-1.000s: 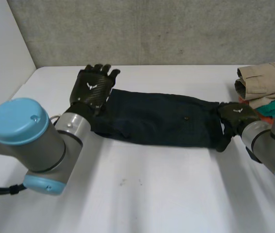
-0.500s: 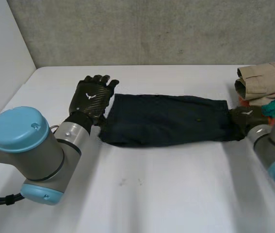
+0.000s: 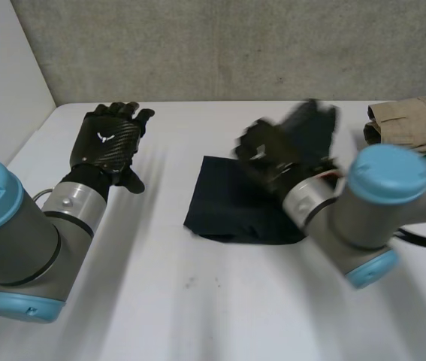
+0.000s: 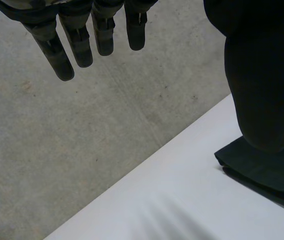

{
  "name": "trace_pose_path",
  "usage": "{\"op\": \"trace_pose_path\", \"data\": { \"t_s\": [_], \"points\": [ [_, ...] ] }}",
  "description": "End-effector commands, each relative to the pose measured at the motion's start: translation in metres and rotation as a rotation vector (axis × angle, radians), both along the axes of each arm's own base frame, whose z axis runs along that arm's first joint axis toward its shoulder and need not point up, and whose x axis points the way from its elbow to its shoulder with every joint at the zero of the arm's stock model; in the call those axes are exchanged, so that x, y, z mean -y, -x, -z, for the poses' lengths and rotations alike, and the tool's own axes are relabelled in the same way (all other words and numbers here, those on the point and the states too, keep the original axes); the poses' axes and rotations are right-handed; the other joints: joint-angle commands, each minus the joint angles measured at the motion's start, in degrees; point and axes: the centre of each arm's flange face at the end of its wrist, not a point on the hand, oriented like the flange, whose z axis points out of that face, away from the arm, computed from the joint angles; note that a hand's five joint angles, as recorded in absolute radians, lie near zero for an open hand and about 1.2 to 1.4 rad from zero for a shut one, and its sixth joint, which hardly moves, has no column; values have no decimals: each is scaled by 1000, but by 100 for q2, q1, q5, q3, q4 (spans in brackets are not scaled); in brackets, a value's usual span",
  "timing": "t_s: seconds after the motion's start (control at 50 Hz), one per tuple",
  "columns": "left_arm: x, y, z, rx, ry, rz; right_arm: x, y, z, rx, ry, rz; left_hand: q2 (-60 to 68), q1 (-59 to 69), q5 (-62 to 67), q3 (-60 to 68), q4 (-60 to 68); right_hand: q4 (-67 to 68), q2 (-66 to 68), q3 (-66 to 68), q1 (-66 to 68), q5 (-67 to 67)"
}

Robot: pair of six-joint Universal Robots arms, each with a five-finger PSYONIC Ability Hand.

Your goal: Fold the laundry.

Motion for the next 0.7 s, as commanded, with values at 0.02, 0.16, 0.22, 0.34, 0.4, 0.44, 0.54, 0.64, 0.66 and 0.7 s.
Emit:
{"op": "trace_pose_path", "data": {
  "t_s": [0.02,0.16,0.22,0.34,0.4,0.44,0.54,0.64,0.66,0.7],
  "points": [
    [10,0,-9,-14,38,-12,-56,-50,45,-43,-70,-266,-146,-90,-266,-189,-160,597,693,617,1849,822],
    [32,11,-26,-41,96,-15,-43,-46,8,168,-188,-181,-146,-90,-266,-189,-160,-5512,-5416,-5492,-4260,-5288],
    [43,24,-31,-50,114,5,-27,-30,-37,412,-295,-95,-146,-90,-266,-189,-160,-5809,-5713,-5790,-4557,-5585],
    [50,60,-33,-57,114,77,13,24,-81,765,-492,97,-146,-90,-266,-189,-160,-5809,-5713,-5790,-4557,-5585],
    [47,85,-20,-42,82,137,29,45,-77,753,-553,190,-146,-90,-266,-189,-160,-5809,-5713,-5790,-4557,-5585],
    [43,103,-12,-32,60,192,35,49,-69,730,-597,232,-108,-52,-228,-151,-123,-5809,-5713,-5790,-4557,-5585],
    [42,129,11,-22,-30,279,52,48,-39,683,-713,305,94,150,-26,51,79,-5809,-5713,-5790,-4557,-5585],
    [44,138,38,-1,-136,287,64,41,-12,649,-831,282,228,285,109,185,214,-5809,-5713,-5790,-4557,-5585],
    [44,139,41,6,-152,288,64,39,-9,644,-853,273,228,285,109,185,214,-5809,-5713,-5790,-4557,-5585],
    [43,138,53,33,-204,286,64,35,2,621,-919,245,312,369,193,269,298,-5809,-5713,-5790,-4557,-5585]
  ]
}}
